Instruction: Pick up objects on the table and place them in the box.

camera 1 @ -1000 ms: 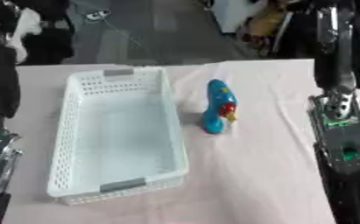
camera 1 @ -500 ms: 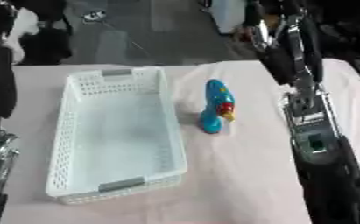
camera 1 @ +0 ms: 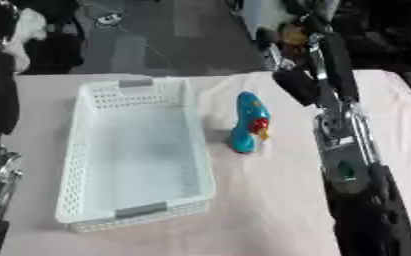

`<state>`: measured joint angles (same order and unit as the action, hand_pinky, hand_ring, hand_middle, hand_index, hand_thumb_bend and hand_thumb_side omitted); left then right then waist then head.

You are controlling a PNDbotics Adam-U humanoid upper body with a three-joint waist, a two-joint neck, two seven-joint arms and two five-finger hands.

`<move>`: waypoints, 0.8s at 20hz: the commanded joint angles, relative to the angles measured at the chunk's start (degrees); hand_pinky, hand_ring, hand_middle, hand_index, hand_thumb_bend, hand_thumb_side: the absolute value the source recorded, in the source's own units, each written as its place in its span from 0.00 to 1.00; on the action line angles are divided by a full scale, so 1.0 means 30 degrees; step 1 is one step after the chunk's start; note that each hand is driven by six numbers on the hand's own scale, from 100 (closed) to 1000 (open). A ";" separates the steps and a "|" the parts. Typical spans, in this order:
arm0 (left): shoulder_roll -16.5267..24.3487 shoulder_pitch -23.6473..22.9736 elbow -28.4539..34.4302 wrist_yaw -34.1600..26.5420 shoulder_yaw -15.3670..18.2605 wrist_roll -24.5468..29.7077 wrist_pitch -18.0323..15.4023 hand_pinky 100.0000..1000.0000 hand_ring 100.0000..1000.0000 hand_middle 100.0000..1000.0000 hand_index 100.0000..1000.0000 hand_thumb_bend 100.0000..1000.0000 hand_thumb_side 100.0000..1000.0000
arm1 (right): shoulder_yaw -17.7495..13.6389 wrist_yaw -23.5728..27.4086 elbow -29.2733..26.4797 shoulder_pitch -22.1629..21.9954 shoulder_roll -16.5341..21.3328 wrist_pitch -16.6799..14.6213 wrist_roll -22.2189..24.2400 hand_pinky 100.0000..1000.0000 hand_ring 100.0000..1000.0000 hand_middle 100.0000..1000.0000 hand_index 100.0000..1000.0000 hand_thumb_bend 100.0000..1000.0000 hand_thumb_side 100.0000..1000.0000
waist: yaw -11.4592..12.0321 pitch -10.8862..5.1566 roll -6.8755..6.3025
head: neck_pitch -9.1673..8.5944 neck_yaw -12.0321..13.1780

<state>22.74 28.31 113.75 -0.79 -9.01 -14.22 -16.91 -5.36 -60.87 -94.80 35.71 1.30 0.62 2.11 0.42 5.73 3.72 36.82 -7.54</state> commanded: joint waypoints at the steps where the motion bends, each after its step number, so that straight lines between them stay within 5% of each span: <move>1: 0.0390 0.0122 0.0281 -0.0069 0.0027 0.0065 -0.0027 0.79 0.79 0.88 0.91 0.22 0.95 | -0.0271 -0.0491 0.0379 0.0154 -0.0018 -0.0063 0.0245 0.79 0.79 0.82 0.95 0.41 1.00 | -0.0051 -0.0338 -0.0051 | -0.0047 0.0037; 16: 0.0377 0.0058 0.0281 -0.0096 -0.0008 0.0120 0.0020 0.79 0.79 0.88 0.91 0.22 0.95 | -0.1286 -0.2074 0.3162 0.0540 -0.0240 0.0005 0.0579 0.81 0.80 0.83 0.99 0.49 1.00 | -0.0021 -0.0418 0.0022 | -0.0032 0.0038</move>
<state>22.74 27.90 113.75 -0.83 -9.06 -14.02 -16.72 -8.81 -66.67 -85.16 36.09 0.55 0.60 3.82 0.40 5.49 4.00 37.06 -7.54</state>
